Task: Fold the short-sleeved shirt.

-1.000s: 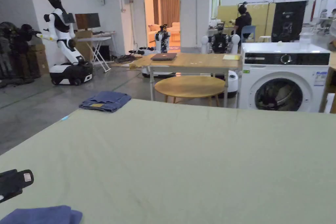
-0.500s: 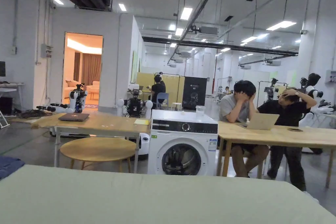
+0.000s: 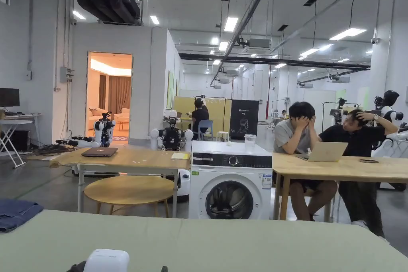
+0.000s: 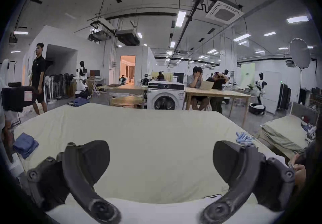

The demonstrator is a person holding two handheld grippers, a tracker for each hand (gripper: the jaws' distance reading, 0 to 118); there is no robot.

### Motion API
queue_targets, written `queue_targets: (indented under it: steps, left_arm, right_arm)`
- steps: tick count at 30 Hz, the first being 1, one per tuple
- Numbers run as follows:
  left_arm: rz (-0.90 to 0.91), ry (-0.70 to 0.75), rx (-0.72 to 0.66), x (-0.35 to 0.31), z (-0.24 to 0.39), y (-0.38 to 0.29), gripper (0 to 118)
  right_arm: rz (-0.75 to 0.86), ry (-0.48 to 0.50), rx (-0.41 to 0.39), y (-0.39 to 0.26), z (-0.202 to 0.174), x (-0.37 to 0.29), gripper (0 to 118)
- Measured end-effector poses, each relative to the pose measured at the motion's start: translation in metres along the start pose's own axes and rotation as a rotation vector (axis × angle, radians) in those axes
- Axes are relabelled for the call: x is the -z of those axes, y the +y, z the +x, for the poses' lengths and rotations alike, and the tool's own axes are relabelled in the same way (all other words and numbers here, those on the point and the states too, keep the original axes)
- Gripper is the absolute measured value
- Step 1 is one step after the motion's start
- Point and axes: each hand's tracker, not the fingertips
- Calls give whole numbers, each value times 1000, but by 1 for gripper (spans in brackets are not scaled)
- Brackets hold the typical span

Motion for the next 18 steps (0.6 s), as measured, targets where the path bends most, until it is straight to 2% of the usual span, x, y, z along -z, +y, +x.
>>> queue_targets:
  steps: [1,7,14,18]
  left_arm:
    - [20,8,9,-3,0,1,117]
    - [13,3,-3,-3,-7,0,117]
    - [-21,35,12,4,-11,-6,117]
    - [-14,40,1,5,-16,-6,117]
  right_arm:
    - [8,0,8,0,2,0,118]
    - [-27,-27,21,1,3,7,118]
    - [36,-20,26,2,0,5,118]
    - [42,22,39,6,3,7,118]
